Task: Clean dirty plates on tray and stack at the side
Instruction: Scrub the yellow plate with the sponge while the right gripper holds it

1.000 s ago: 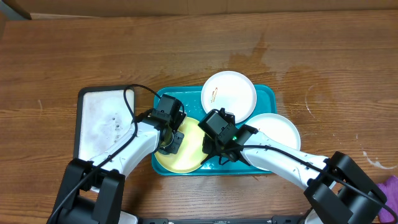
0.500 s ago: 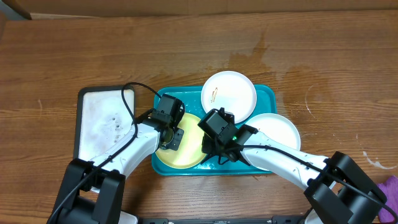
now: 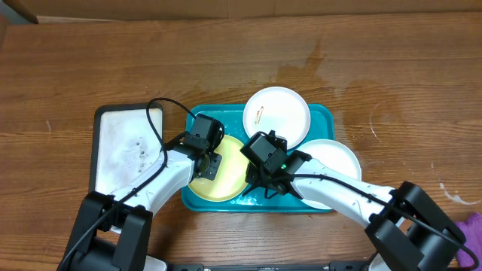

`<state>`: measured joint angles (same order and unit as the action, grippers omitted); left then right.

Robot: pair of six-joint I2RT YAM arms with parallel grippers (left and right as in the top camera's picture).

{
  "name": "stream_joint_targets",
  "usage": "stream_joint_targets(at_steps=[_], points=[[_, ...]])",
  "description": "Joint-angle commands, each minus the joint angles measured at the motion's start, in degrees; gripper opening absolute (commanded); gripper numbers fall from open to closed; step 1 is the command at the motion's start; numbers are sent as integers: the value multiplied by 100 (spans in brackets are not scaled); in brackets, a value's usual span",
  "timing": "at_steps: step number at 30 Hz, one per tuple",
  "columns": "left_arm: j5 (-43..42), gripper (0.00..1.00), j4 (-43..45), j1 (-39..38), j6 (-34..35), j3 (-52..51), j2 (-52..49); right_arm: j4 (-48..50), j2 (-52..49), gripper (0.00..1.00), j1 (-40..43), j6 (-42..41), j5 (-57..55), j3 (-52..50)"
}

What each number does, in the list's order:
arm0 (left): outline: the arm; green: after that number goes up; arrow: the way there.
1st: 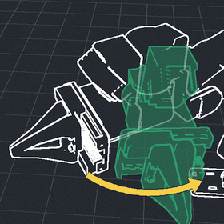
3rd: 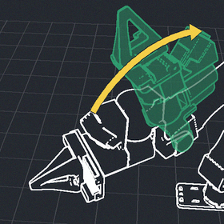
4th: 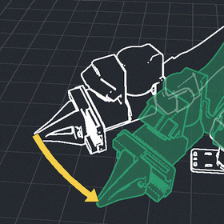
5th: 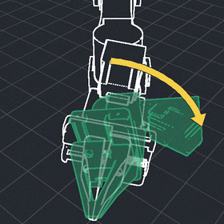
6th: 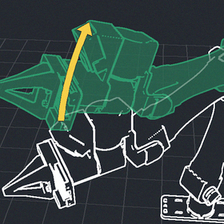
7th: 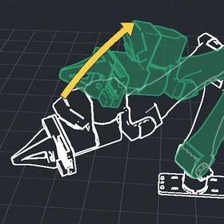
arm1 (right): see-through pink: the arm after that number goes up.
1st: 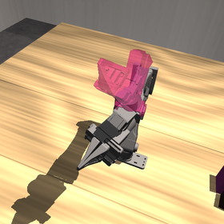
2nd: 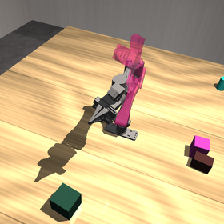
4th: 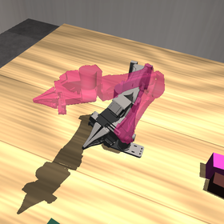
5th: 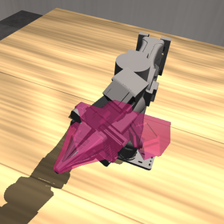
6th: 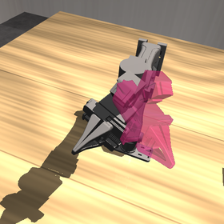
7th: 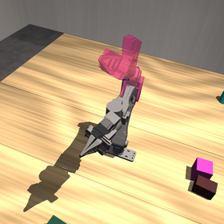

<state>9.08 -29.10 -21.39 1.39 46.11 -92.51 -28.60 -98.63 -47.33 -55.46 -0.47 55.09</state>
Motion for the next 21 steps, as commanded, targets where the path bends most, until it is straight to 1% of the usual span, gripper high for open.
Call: stream_joint_targets(at_steps=[1, 3, 6, 8, 12, 15, 21], points=[[136, 4, -87, 31, 55, -236, -199, 262, -87, 24, -28, -13, 284, 39], [136, 4, -90, 31, 55, -236, -199, 256, -46, 18, 15, -7, 380, 55], [96, 4, -90, 31, 52, -236, -199, 212, 144, 17, 87, 0, 487, 101], [22, 4, -85, 31, 55, -236, -199, 210, 334, 18, 114, 42, 485, 118], [2, 4, -87, 31, 52, -236, -199, 188, 527, 24, 111, 35, 487, 118], [2, 4, -87, 31, 55, -236, -199, 197, 461, 27, 85, 7, 468, 44], [-2, 4, -87, 31, 55, -236, -199, 223, 59, 30, 79, -55, 470, 37]])
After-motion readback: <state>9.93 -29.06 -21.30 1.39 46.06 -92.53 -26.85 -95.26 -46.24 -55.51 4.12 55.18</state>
